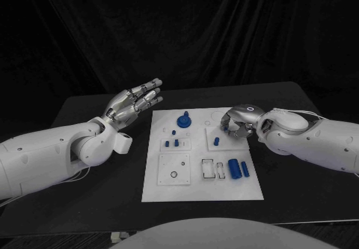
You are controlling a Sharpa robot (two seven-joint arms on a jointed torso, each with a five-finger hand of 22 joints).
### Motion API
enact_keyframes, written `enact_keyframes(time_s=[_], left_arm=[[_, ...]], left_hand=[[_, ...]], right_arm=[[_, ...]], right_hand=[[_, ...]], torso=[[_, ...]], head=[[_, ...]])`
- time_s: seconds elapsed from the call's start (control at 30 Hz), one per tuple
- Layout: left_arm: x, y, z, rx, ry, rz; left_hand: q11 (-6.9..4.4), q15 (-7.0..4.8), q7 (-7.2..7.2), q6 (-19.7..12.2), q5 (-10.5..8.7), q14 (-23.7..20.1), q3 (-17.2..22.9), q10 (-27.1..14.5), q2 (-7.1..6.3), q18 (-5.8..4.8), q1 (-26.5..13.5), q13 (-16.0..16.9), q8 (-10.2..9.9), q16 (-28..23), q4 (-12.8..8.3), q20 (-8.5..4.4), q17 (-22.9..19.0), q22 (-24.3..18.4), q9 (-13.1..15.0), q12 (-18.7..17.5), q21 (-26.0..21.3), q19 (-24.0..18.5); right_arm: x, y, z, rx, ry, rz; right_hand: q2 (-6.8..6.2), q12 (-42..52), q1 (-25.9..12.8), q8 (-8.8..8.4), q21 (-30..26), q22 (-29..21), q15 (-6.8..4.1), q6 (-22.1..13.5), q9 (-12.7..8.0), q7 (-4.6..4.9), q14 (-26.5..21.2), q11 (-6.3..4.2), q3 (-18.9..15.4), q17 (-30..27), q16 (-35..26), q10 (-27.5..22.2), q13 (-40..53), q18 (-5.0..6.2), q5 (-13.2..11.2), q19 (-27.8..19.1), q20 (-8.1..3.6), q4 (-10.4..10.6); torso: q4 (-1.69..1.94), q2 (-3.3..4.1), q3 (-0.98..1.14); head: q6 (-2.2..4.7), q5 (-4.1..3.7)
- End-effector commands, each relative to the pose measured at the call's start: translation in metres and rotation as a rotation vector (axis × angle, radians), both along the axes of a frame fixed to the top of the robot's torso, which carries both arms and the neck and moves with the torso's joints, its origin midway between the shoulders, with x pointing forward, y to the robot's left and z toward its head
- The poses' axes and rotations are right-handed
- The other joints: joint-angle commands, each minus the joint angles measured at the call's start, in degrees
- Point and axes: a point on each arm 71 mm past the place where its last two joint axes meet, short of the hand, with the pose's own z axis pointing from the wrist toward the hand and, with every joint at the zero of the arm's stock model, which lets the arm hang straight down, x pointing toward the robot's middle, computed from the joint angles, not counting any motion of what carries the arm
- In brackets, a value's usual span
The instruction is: Assemble the parts on the task board
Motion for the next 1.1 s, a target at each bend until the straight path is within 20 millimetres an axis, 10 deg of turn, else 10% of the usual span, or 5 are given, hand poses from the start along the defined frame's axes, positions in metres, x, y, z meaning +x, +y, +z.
enact_keyframes(time_s=[0.03,1.1], left_arm=[[-0.001,-0.001,0.003,-0.048,-0.030,-0.005],[-0.002,-0.004,-0.003,-0.044,-0.008,-0.018]], left_hand=[[0.50,0.37,0.10,0.41,0.47,0.05,-0.23,-0.07,-0.04,-0.84,0.67,0.09,0.35,0.42,-0.02,0.02,0.09,0.06,0.08,0.24,0.19,0.58],[1.00,0.75,0.63,1.37,1.27,0.23,-0.12,-0.05,0.22,-1.65,2.00,0.10,0.47,0.91,-0.31,0.00,0.16,0.00,0.17,0.44,0.22,0.75]], right_arm=[[-0.003,-0.002,-0.003,-0.007,0.005,-0.008],[0.001,0.003,0.032,0.014,-0.058,0.006]], right_hand=[[0.56,0.33,0.05,0.38,-0.25,9.80,-0.01,-0.39,0.04,-0.08,0.38,-0.19,0.01,-0.12,-0.21,-0.09,0.05,0.44,-0.25,-0.43,0.13,-0.22],[0.85,1.46,0.16,1.48,-0.44,9.74,-0.21,-1.01,1.04,0.15,0.15,-0.44,0.41,-0.74,-0.51,0.88,0.54,0.49,-0.57,-0.57,-0.01,-0.90]], torso=[[-0.01,-0.02,-0.01],[0.03,0.01,-0.01]], head=[[-0.11,0.06],[-0.46,0.11]])
